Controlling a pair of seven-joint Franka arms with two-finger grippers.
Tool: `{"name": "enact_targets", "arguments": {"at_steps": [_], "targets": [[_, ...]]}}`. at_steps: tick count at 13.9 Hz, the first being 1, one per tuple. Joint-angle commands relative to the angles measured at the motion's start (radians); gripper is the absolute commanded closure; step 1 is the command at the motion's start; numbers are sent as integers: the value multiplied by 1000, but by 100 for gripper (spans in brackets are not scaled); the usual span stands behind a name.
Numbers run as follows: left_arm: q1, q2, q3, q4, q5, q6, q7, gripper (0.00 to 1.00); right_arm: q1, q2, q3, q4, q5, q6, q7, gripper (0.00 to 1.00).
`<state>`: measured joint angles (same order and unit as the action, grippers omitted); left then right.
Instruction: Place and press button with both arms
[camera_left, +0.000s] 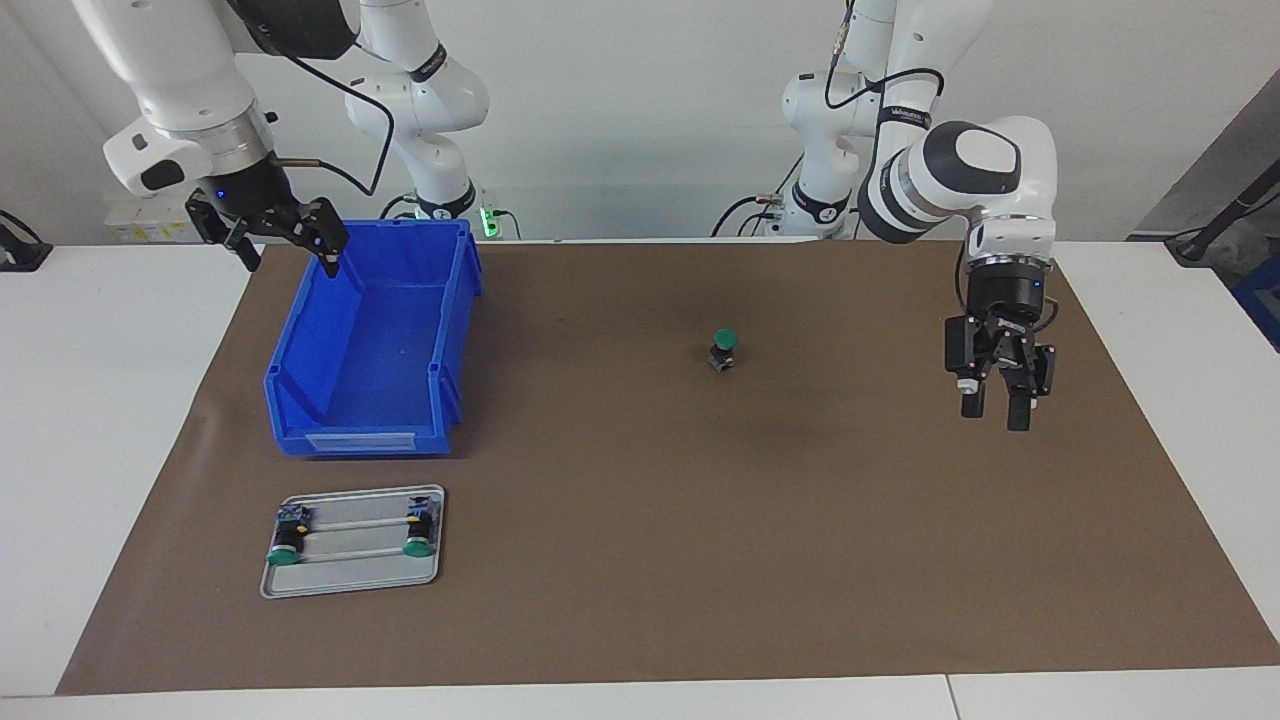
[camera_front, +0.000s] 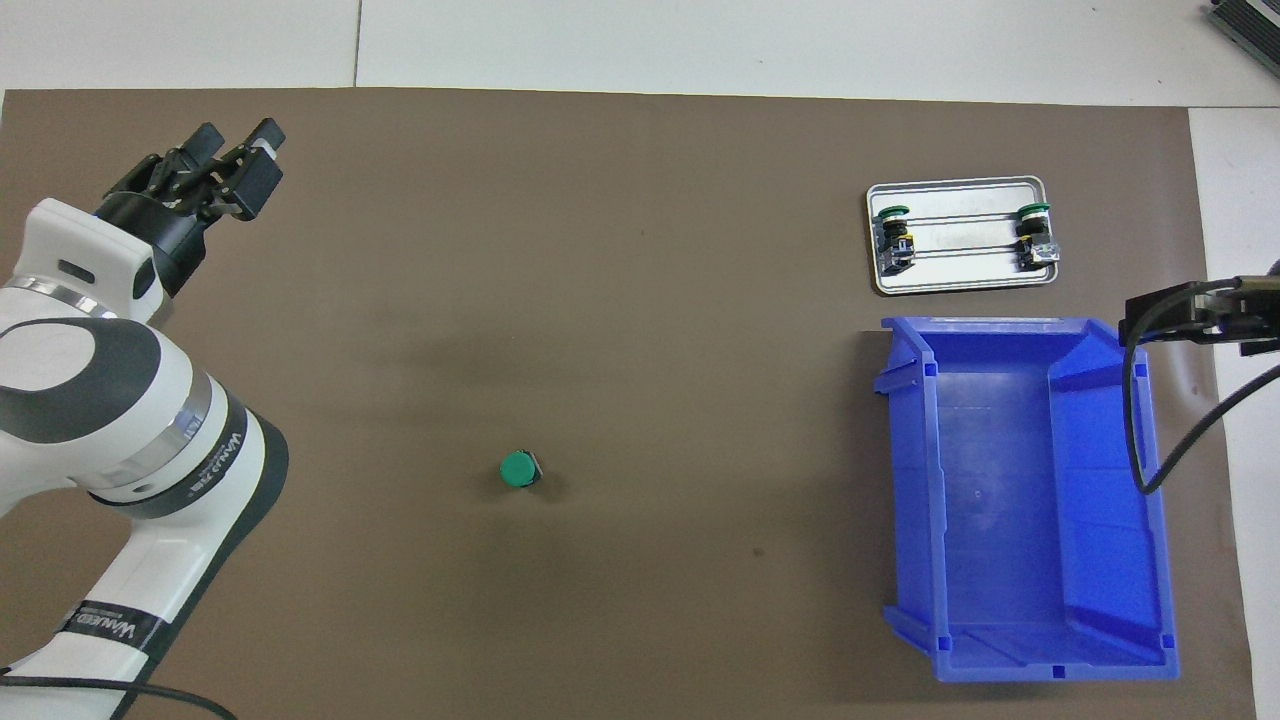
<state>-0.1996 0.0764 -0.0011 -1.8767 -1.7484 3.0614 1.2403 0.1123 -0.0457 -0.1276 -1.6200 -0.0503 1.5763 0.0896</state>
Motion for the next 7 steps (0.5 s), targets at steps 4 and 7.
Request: {"name": "enact_targets", "arguments": {"at_steps": [4, 7], "targets": [[39, 19, -16, 71, 56, -4, -439, 27, -5, -14, 6, -8, 7, -9, 5, 0], [37, 20, -16, 119, 160, -3, -771, 27, -5, -14, 6, -8, 7, -9, 5, 0]]}}
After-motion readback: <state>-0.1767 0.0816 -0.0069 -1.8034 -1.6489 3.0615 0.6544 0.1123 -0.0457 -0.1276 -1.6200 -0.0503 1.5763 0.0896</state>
